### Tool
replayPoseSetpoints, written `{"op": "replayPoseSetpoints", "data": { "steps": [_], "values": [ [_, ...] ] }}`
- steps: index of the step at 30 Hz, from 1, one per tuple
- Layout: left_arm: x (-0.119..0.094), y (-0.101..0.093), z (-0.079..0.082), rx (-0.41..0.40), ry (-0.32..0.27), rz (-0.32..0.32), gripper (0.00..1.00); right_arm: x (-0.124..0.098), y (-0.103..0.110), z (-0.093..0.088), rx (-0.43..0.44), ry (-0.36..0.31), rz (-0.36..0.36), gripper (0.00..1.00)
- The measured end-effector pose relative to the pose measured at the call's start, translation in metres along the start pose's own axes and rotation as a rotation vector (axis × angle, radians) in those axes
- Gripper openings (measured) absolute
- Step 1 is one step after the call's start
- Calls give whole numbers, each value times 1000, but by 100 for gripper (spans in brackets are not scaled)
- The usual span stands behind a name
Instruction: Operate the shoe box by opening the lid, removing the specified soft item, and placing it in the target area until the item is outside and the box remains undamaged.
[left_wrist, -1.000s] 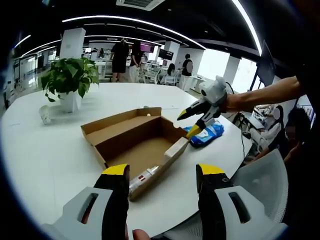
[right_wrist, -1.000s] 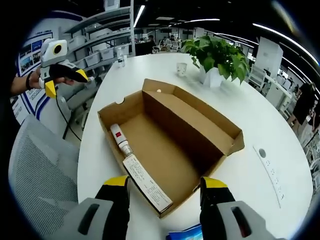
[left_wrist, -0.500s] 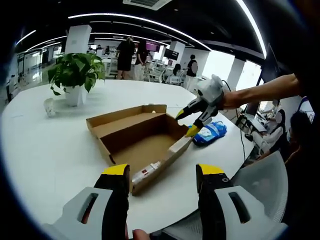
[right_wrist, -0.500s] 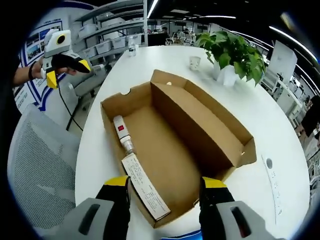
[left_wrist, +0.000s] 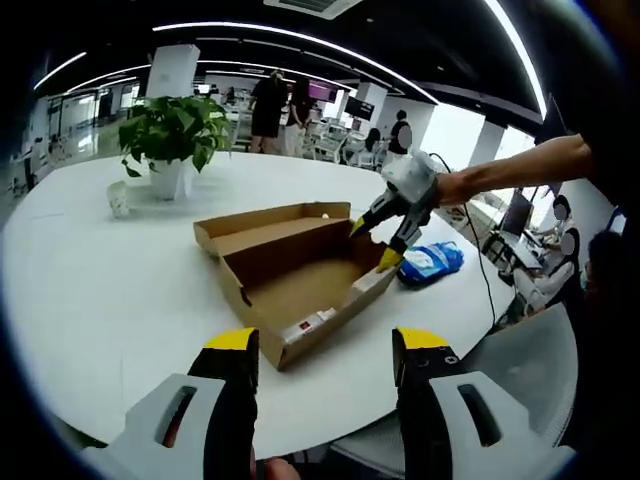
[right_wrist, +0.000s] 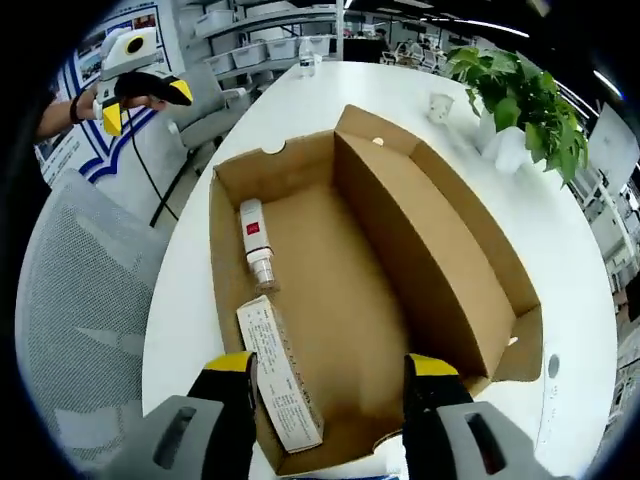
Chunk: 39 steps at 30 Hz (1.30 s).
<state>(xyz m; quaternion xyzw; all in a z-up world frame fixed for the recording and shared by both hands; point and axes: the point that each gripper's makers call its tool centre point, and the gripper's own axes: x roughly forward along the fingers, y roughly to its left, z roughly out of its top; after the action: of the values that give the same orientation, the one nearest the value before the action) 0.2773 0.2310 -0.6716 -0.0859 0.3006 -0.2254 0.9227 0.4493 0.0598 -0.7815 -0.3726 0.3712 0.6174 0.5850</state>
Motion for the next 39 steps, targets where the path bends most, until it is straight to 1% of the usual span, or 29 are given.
{"op": "replayPoseSetpoints", "data": {
  "steps": [5,11,16,18,23,29,32,34,37,39],
  "values": [
    [-4,4,-4,-12,2,13,55,8,-2,3,-43,19,34,59],
    [-7,10,-8,-24,5,27,55,15,0,4,-58,35,74,62],
    [-9,13,-6,-25,1,30,55,19,6,3,-68,52,92,62],
    [-8,13,-5,-23,0,29,55,21,6,2,-68,55,93,61],
    [-4,12,-4,-23,2,23,55,19,6,3,-63,52,83,62],
    [-3,10,-8,-26,12,19,55,16,1,1,-37,43,45,62],
    [-3,8,-8,-27,13,18,54,16,-1,0,-40,49,34,60],
    [-3,7,-8,-29,13,16,55,15,2,1,-54,50,40,59],
    [-3,5,-4,-32,6,10,55,16,8,8,-53,31,65,61],
    [-2,4,-3,-30,4,8,54,18,9,9,-58,31,74,62]
  ]
}}
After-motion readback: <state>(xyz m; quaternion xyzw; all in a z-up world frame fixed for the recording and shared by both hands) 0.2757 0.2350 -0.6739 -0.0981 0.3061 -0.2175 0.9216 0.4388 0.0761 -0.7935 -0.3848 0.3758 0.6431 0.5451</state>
